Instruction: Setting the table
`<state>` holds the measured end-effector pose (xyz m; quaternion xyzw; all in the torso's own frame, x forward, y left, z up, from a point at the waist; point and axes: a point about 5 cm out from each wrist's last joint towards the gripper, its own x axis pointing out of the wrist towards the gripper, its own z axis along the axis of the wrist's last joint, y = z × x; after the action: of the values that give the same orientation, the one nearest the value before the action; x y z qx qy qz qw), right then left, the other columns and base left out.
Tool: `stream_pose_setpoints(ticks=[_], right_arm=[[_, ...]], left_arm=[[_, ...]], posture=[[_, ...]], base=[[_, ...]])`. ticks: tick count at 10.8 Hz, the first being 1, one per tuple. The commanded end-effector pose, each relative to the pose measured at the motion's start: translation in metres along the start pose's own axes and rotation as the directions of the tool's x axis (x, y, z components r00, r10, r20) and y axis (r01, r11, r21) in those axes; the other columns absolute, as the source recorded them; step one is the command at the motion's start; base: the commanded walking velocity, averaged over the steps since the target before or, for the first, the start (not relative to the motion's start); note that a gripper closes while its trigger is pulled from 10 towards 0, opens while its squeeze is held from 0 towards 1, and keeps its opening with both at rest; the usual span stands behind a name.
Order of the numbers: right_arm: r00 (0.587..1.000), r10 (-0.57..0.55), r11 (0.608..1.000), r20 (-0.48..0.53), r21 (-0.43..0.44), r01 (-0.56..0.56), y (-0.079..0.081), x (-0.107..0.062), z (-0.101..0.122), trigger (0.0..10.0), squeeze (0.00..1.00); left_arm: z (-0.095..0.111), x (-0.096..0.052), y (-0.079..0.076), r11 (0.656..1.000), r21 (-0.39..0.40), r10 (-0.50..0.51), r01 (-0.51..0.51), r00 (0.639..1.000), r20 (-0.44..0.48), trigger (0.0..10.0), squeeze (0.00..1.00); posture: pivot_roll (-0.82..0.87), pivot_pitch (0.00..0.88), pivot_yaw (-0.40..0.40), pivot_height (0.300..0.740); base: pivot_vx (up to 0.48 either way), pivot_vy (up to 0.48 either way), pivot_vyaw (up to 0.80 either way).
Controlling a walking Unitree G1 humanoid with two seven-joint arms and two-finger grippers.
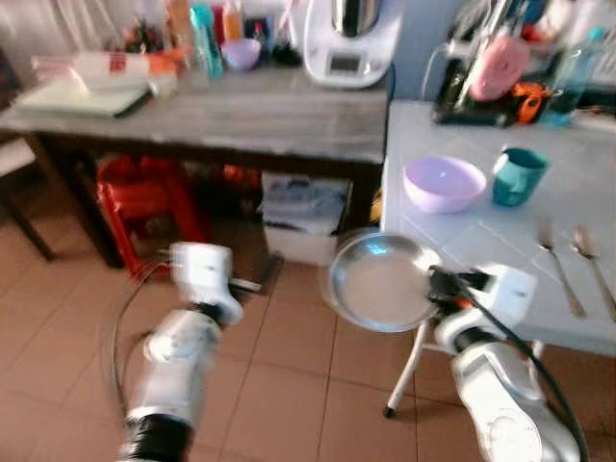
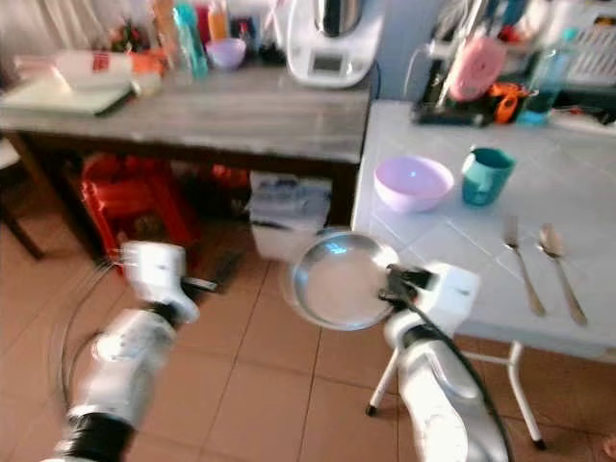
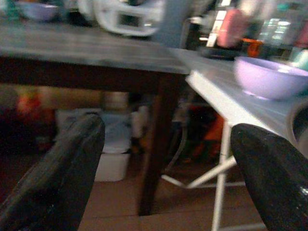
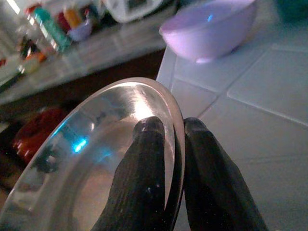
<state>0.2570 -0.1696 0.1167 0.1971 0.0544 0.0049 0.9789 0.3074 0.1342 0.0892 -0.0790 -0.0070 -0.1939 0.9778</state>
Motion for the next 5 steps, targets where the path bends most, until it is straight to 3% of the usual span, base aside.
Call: stream_pose_setpoints(ticks=[1,2,3,4,5], right_arm=[[0.999,0.031,0.999,0.026,0.006,-0.032,0.010,0.002,0.004,10.0,0.00],[0.999,0.020,1.000,0.028,0.001,-0.020,0.008,0.002,0.003,10.0,0.00],[0.999,-0.004,1.000,0.052,-0.022,0.005,0.004,0.002,0.006,10.0,0.00],[0.990,-0.006,0.987,0.138,-0.161,0.028,0.000,-0.002,0.016,10.0,0.00],[0.976,0.018,0.970,0.216,-0.241,0.036,-0.002,-0.007,0.024,10.0,0.00]], left_arm=[[0.008,0.000,0.009,0.999,0.022,0.024,-0.025,0.999,0.029,10.0,0.00],[0.008,0.000,0.006,1.000,0.017,0.023,-0.023,0.999,0.035,10.0,0.00],[0.008,0.000,0.005,1.000,0.014,0.023,-0.024,0.999,0.036,10.0,0.00],[0.007,0.000,0.004,1.000,0.015,0.027,-0.027,0.999,0.037,10.0,0.00],[0.009,0.000,0.004,0.999,0.017,0.030,-0.031,0.998,0.048,10.0,0.00]], posture=[[-0.05,0.000,0.011,0.740],[-0.05,0.000,0.008,0.740],[-0.04,0.000,0.004,0.740],[-0.04,0.000,0.003,0.740],[-0.04,0.000,0.004,0.740]], base=[[0.000,0.386,-0.63],[0.000,0.386,-0.58],[0.000,0.386,0.00],[0.000,0.405,0.00],[0.000,0.409,0.00]])
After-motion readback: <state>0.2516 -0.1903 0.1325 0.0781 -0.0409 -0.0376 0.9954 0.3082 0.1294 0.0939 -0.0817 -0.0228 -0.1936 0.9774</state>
